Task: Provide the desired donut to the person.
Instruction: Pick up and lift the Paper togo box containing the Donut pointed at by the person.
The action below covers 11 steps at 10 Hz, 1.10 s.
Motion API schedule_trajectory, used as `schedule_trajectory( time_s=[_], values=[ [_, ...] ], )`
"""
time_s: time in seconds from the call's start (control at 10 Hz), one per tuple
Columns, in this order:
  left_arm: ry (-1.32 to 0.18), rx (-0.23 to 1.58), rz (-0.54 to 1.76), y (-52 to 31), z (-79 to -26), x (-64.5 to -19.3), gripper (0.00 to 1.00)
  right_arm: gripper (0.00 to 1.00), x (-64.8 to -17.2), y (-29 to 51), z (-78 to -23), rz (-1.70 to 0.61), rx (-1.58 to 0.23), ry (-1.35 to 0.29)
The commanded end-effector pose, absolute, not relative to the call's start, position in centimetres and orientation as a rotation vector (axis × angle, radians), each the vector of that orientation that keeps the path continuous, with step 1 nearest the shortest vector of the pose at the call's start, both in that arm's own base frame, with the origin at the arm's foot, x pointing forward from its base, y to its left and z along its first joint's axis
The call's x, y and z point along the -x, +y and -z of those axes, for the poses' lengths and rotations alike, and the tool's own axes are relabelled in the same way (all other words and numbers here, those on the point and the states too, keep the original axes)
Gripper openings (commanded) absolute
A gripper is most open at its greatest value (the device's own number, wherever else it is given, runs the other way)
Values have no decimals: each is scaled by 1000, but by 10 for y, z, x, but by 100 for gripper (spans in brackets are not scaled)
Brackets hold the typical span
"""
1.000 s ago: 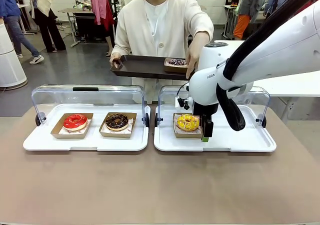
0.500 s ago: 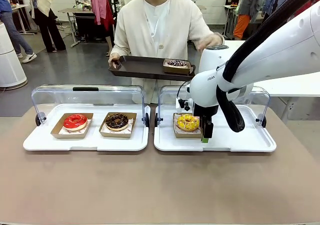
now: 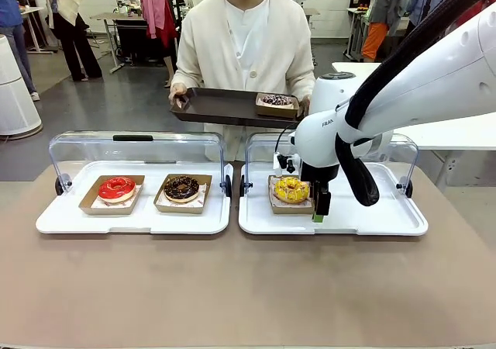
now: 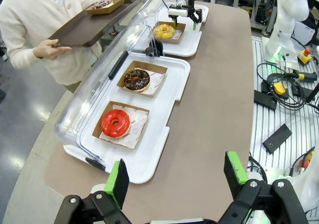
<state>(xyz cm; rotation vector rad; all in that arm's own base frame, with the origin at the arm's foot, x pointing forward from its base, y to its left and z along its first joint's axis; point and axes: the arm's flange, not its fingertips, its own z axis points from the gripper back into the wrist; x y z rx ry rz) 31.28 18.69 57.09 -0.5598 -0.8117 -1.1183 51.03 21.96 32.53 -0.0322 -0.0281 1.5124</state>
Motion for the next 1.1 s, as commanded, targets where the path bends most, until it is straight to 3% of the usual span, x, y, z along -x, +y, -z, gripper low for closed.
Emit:
schedule_trajectory(
  time_s=[0.0,0.1,0.2,0.5,1.0],
  values=[
    [-826,560,1123,186,-571,-313,100,41,-517,215,-312,-1501,24,-56],
    [-826,560,1123,186,-571,-313,100,29,-517,215,-313,-1500,26,-66],
    [-826,560,1123,186,-571,-313,100,0,-517,216,-313,-1499,30,-74],
    [-826,560,1123,186,-571,-313,100,3,-517,216,-312,-1500,35,-84],
    [-826,560,1123,186,-571,-313,100,0,-517,216,-312,-1502,34,-82]
  ],
)
